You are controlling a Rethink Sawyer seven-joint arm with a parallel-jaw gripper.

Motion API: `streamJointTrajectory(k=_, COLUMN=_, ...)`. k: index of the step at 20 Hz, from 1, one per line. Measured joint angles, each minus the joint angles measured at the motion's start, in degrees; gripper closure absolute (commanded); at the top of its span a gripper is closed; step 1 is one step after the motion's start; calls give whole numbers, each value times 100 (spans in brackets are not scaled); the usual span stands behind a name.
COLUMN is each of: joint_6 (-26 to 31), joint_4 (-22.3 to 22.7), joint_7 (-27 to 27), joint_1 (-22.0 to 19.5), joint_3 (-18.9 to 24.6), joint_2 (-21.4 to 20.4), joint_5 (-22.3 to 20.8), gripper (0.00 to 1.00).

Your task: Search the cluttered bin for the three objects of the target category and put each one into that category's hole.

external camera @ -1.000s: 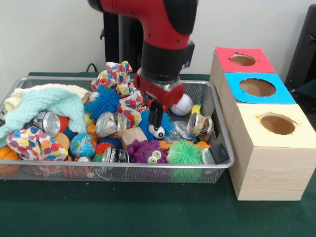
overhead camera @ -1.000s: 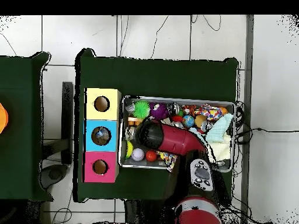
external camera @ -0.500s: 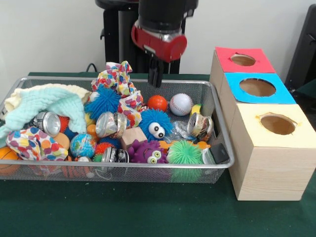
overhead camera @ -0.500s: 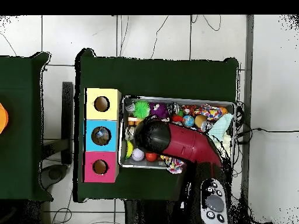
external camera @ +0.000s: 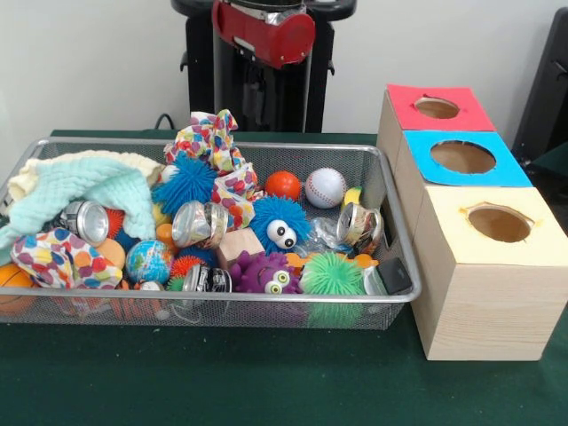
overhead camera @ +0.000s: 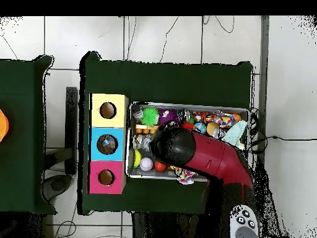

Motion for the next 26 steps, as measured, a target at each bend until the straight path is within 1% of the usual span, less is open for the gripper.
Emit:
streamJointTrajectory(k=13, joint_6=-1, joint_4=-2, joint_7=0, joint_1=-91, joint_3=0, joint_2=24, joint_5=-2, gripper=0)
streamJointTrajectory(k=17, joint_6=-27, joint_4=-2, joint_7=0, joint_1=-88, joint_3=1, joint_2=106, joint_5=-2, gripper=0)
streamJointTrajectory(k=26, joint_6=-536, joint_4=-7, joint_7=0, joint_1=36, joint_3=3, joint_2=585, joint_5=1, gripper=0)
